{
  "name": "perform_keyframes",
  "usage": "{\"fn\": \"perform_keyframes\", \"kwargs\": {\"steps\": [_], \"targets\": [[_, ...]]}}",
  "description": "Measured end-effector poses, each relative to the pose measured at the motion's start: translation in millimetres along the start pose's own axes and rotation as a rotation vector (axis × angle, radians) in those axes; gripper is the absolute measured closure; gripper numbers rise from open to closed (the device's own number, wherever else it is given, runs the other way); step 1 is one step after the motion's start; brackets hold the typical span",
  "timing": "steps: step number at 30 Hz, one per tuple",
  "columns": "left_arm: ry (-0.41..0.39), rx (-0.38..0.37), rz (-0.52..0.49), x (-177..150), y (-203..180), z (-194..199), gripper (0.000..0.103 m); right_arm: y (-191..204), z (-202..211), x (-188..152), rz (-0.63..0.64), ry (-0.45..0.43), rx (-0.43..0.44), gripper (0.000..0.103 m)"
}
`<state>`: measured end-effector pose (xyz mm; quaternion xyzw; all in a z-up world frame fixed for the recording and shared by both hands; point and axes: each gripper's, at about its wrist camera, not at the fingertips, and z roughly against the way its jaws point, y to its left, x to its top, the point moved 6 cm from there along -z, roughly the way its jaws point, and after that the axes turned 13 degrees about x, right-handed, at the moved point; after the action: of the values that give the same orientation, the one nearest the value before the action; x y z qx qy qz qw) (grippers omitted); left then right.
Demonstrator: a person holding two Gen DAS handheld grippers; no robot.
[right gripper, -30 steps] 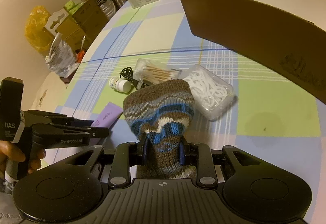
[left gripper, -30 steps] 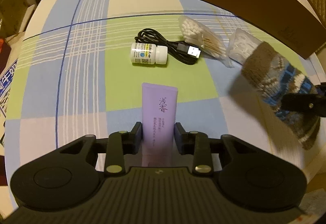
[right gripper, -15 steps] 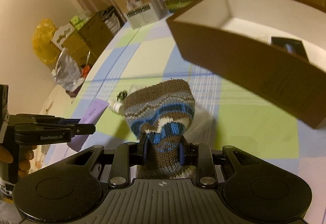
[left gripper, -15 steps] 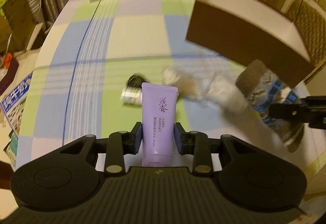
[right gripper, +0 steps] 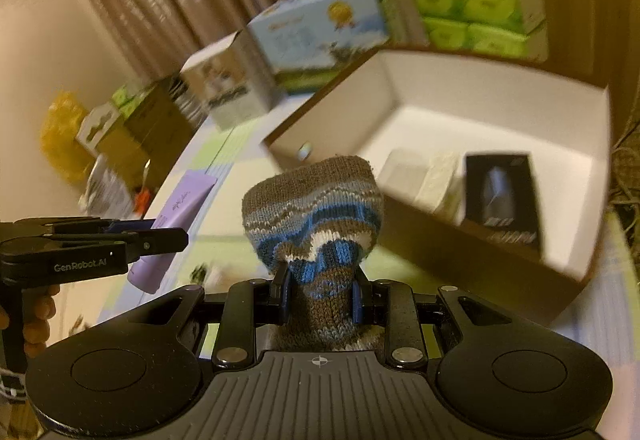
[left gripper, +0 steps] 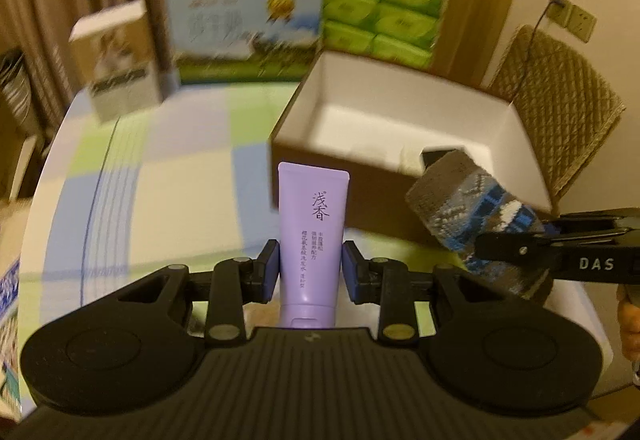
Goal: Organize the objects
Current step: 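Carry the knitted pouch with the right tool while the left tool carries the tube into the brown box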
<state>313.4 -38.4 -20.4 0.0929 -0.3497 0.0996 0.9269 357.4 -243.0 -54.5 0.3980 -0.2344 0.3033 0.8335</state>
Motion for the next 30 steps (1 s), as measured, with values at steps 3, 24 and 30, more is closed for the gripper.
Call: {"fn": "perform_keyframes", "kwargs": {"steps": [3, 24, 30], "targets": [[-0.024, -0.023, -0.023, 26.0, -16.7, -11.3, 0.075, -16.2, 7.2, 22.3, -0.014, -0.039, -0.035, 0.078], [0.021, -0.021, -0.122, 131.1, -80.1, -150.7, 0.075, -188.0, -10.9, 101.1, -0.156, -0.033, -0.439, 0.078], [0.061, -0.003, -0.144, 134.9, -83.3, -186.4, 0.075, -198.8, -31.4, 108.4, -0.044, 0.015, -0.532, 0.059]]}}
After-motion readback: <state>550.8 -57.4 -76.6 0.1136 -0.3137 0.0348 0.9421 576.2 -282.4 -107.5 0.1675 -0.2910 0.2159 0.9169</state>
